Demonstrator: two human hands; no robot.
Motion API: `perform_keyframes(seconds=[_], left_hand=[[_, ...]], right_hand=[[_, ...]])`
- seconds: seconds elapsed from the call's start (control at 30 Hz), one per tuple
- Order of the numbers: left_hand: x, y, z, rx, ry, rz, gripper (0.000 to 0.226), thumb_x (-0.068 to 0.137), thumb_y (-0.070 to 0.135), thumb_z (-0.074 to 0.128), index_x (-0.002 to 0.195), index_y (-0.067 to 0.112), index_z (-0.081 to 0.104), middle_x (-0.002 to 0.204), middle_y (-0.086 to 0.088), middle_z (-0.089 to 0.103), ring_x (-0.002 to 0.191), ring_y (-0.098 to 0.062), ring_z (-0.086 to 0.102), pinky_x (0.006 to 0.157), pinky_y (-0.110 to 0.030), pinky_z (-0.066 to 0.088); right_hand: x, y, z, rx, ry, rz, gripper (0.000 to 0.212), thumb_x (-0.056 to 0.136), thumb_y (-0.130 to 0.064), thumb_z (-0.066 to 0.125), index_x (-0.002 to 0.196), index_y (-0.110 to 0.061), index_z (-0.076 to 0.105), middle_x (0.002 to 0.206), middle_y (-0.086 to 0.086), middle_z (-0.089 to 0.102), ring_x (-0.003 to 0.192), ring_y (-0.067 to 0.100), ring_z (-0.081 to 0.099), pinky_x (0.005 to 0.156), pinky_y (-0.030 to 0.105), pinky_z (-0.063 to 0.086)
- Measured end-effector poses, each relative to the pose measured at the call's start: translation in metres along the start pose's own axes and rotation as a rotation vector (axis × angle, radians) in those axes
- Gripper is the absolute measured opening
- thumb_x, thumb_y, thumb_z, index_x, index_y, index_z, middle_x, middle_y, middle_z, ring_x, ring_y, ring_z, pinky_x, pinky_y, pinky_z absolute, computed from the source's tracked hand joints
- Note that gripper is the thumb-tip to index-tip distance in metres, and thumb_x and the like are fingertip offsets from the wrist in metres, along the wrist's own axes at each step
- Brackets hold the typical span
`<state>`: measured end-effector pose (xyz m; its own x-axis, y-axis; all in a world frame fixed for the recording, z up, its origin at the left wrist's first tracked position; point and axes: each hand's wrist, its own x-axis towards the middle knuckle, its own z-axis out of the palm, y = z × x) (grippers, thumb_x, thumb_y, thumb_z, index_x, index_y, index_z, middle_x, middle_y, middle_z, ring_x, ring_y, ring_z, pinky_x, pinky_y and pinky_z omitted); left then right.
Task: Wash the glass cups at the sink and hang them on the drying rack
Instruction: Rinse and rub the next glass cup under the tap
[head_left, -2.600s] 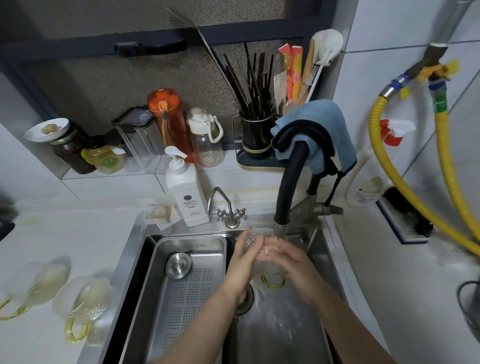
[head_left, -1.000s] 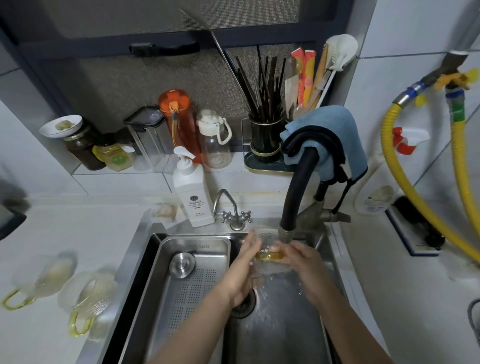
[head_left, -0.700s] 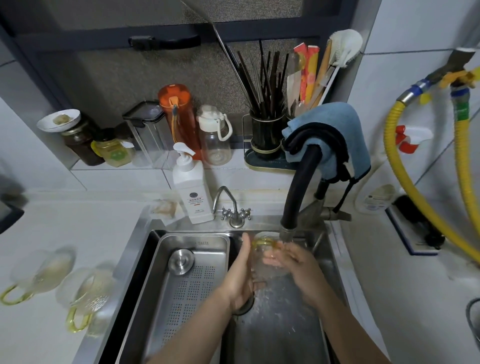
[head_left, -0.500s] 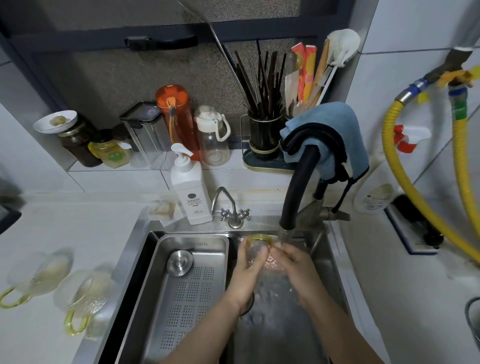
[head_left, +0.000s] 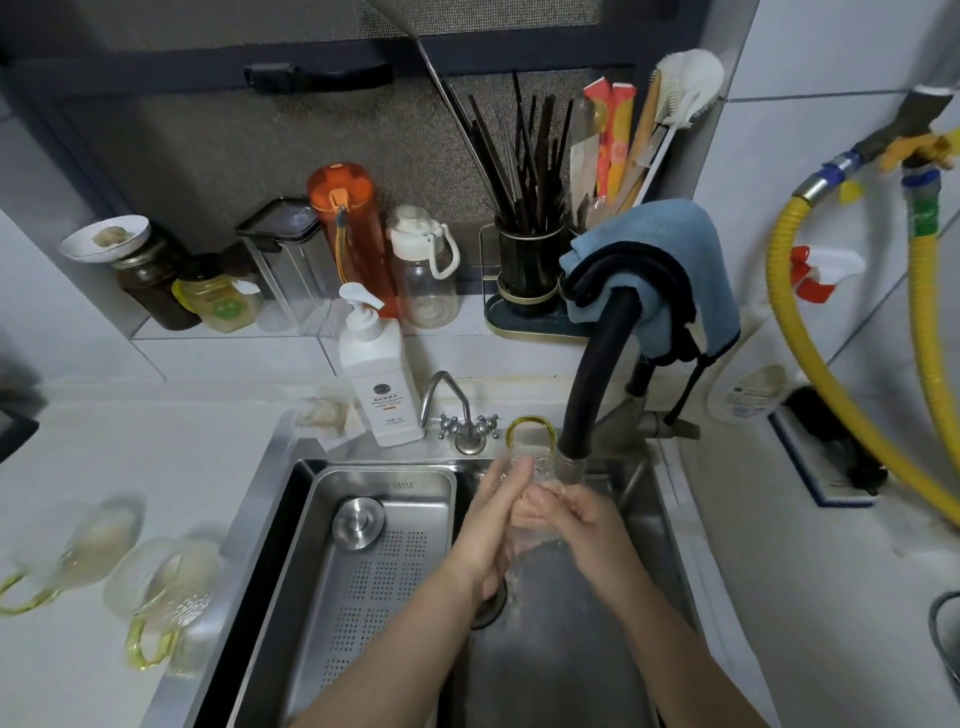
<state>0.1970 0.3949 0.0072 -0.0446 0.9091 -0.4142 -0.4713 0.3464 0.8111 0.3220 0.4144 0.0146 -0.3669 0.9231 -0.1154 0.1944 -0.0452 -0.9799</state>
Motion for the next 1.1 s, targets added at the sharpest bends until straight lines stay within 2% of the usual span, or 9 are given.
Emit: perform_keyframes(seconds=[0.13, 0.23, 0.33, 0.43, 0.6, 0.67, 0.83, 0.97, 1.1], left_hand=[[0.000, -0.005, -0.003, -0.040, 0.081, -0.025, 0.057, 0.081, 0.054, 0.063, 0.130, 0.028, 0.051, 0.090, -0.007, 0.072, 0.078, -0.024, 0.070, 0.074, -0.037, 0.056], [0.000, -0.014, -0.005, 0.030, 0.107, -0.087, 0.058, 0.076, 0.062, 0.061, 0.123, 0.028, 0.060, 0.102, -0.008, 0.073, 0.095, -0.024, 0.070, 0.082, -0.043, 0.057], [-0.002, -0.019, -0.001, 0.066, 0.106, -0.132, 0.055, 0.080, 0.063, 0.058, 0.117, 0.023, 0.066, 0.112, -0.008, 0.072, 0.107, -0.024, 0.067, 0.080, -0.042, 0.058], [0.000, -0.015, -0.002, 0.071, 0.122, -0.167, 0.069, 0.073, 0.068, 0.063, 0.113, 0.012, 0.066, 0.101, -0.011, 0.073, 0.095, -0.024, 0.071, 0.076, -0.039, 0.058], [0.002, -0.009, -0.010, 0.113, 0.139, -0.189, 0.068, 0.077, 0.067, 0.060, 0.120, 0.014, 0.063, 0.102, -0.013, 0.073, 0.087, -0.024, 0.070, 0.070, -0.034, 0.058], [0.001, -0.010, -0.008, 0.105, 0.134, -0.181, 0.063, 0.082, 0.063, 0.057, 0.119, 0.014, 0.064, 0.103, -0.011, 0.074, 0.088, -0.022, 0.071, 0.066, -0.033, 0.057], [0.001, -0.008, -0.003, 0.102, 0.156, -0.176, 0.062, 0.078, 0.064, 0.063, 0.110, 0.012, 0.068, 0.106, -0.017, 0.072, 0.095, -0.030, 0.071, 0.075, -0.045, 0.059], [0.000, -0.004, -0.010, 0.140, 0.140, -0.190, 0.056, 0.082, 0.061, 0.061, 0.112, 0.014, 0.066, 0.098, -0.013, 0.075, 0.088, -0.027, 0.072, 0.076, -0.045, 0.059], [-0.002, -0.010, -0.006, 0.140, 0.129, -0.180, 0.051, 0.085, 0.060, 0.057, 0.111, 0.018, 0.068, 0.105, -0.011, 0.074, 0.097, -0.028, 0.071, 0.078, -0.046, 0.059]], right_hand=[[-0.007, -0.001, 0.003, -0.279, -0.067, -0.026, 0.027, 0.096, -0.036, 0.052, 0.083, -0.018, 0.068, 0.079, 0.000, 0.072, 0.078, 0.009, 0.068, 0.080, 0.034, 0.054], [-0.003, 0.003, -0.003, -0.557, -0.228, 0.006, 0.037, 0.096, -0.053, 0.035, 0.088, -0.033, 0.065, 0.087, -0.008, 0.069, 0.085, 0.005, 0.065, 0.089, 0.036, 0.051], [0.006, 0.002, -0.003, -0.351, -0.303, 0.041, 0.038, 0.095, -0.051, 0.043, 0.132, -0.043, 0.045, 0.132, -0.017, 0.056, 0.122, 0.000, 0.051, 0.109, 0.035, 0.039], [0.007, -0.003, -0.001, -0.153, -0.439, 0.090, 0.049, 0.097, -0.017, 0.050, 0.140, -0.033, 0.034, 0.133, -0.019, 0.048, 0.123, -0.006, 0.045, 0.108, 0.025, 0.038], [-0.001, 0.010, -0.004, -0.590, -0.381, -0.011, 0.033, 0.097, -0.046, 0.042, 0.105, -0.021, 0.063, 0.101, -0.003, 0.070, 0.095, 0.011, 0.064, 0.093, 0.041, 0.049], [0.002, 0.012, -0.007, -0.584, -0.384, -0.033, 0.042, 0.094, -0.055, 0.038, 0.124, -0.031, 0.054, 0.115, -0.004, 0.066, 0.106, 0.010, 0.061, 0.098, 0.037, 0.047], [0.011, 0.011, -0.002, -0.059, -0.500, 0.073, 0.055, 0.098, -0.012, 0.049, 0.143, -0.030, 0.023, 0.138, -0.014, 0.043, 0.134, 0.002, 0.038, 0.108, 0.015, 0.033], [0.001, 0.016, -0.006, -0.462, -0.428, 0.028, 0.051, 0.085, -0.069, 0.041, 0.110, -0.029, 0.061, 0.112, -0.007, 0.067, 0.108, 0.008, 0.061, 0.100, 0.034, 0.046], [0.003, 0.006, -0.009, -0.466, -0.415, -0.024, 0.038, 0.099, -0.040, 0.044, 0.136, -0.031, 0.043, 0.123, -0.009, 0.059, 0.117, 0.007, 0.055, 0.101, 0.025, 0.039]])
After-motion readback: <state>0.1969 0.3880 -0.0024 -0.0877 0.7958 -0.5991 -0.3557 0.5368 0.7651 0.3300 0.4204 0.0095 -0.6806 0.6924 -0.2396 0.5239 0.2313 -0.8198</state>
